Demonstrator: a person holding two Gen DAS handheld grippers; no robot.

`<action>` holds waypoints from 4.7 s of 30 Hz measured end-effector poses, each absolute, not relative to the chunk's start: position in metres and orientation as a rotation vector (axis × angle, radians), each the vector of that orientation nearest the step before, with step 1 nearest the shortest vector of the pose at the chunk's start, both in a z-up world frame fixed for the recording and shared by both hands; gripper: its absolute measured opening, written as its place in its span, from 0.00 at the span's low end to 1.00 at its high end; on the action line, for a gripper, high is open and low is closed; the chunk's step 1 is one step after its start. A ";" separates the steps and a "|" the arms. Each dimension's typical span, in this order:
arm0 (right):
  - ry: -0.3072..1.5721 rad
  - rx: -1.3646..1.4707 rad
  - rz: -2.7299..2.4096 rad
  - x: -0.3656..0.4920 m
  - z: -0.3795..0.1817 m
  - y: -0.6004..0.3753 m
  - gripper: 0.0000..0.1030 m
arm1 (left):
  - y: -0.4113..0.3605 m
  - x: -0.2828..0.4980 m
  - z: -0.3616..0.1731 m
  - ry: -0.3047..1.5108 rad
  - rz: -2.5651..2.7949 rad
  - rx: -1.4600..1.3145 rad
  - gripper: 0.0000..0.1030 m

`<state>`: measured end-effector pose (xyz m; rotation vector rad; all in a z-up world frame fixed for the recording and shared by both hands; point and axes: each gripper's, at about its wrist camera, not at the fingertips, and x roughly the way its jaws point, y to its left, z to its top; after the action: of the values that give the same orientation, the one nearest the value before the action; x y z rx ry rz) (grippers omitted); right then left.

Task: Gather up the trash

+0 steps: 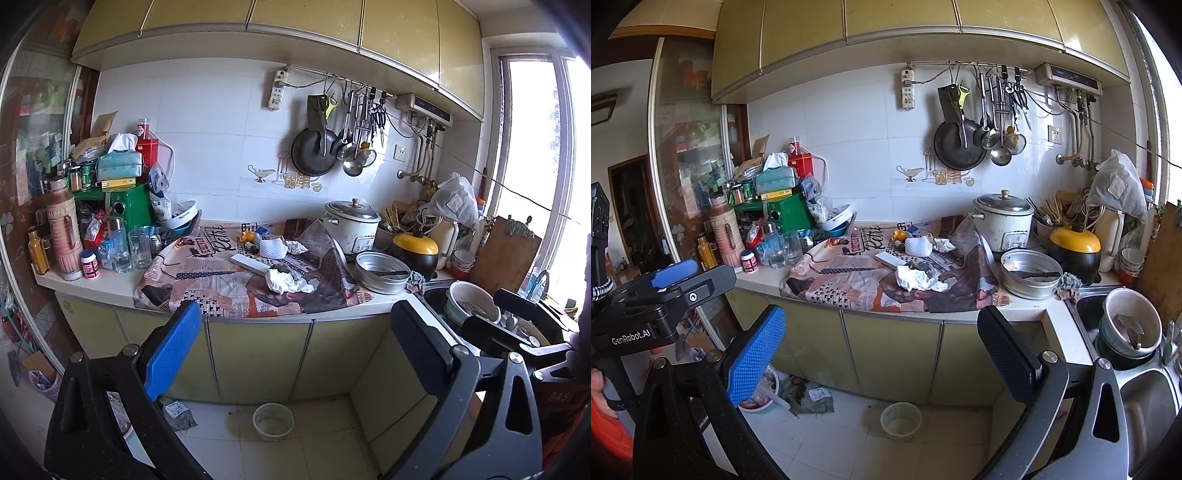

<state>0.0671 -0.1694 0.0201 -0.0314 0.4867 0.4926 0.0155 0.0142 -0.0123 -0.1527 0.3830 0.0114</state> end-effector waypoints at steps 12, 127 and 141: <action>0.488 -0.024 0.498 0.066 0.020 -0.171 1.00 | 0.013 0.018 -0.013 0.383 0.014 -0.147 1.00; 1.304 -0.229 0.944 0.603 -0.268 0.005 0.38 | 0.115 0.570 -0.315 1.182 0.128 -0.462 0.05; 1.152 -0.099 0.736 0.586 -0.219 -0.043 0.37 | 0.129 0.550 -0.245 1.000 0.077 -0.343 0.03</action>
<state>0.5862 -0.0433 -0.2191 -0.0991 1.1524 0.7358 0.5504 0.1289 -0.2454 -0.3429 1.0004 0.0765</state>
